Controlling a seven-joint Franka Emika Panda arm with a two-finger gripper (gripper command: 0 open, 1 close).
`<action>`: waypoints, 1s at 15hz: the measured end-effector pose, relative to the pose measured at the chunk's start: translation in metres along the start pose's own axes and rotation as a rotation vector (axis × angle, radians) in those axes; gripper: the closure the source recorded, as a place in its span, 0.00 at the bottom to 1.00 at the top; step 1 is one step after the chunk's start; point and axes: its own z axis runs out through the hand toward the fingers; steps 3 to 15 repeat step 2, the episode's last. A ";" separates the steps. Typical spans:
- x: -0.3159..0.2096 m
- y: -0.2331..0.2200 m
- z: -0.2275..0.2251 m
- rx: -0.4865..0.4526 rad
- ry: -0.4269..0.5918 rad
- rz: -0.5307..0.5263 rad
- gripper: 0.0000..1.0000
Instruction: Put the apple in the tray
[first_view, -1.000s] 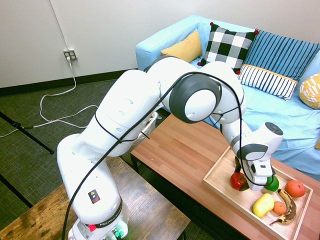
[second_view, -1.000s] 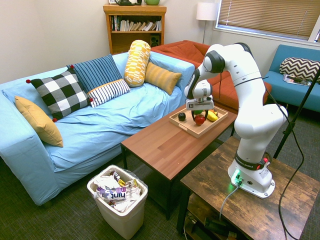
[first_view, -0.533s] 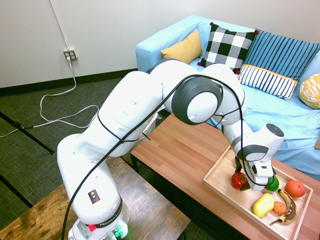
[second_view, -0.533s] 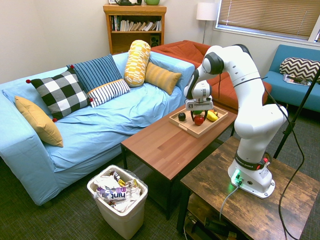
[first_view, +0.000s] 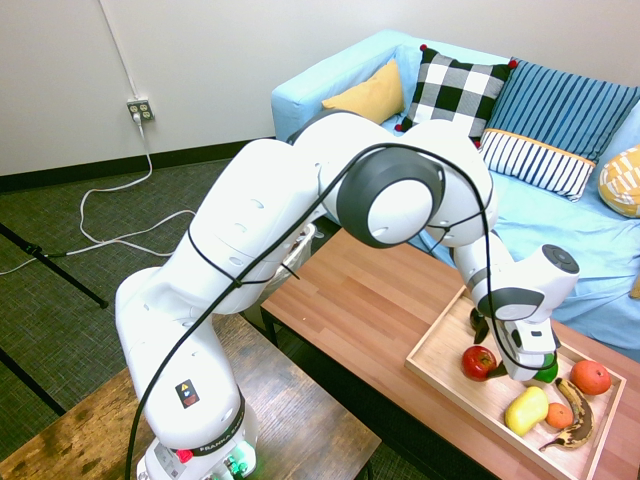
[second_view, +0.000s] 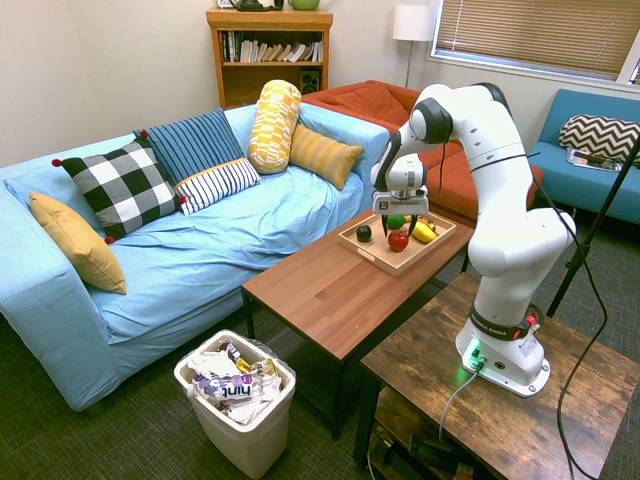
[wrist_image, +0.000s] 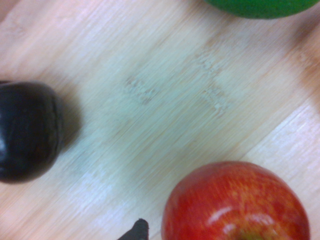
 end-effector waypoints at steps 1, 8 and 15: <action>-0.001 0.008 -0.019 0.021 -0.001 0.000 0.00; -0.003 0.018 -0.039 0.042 -0.002 0.000 0.00; -0.003 0.018 -0.039 0.042 -0.002 0.000 0.00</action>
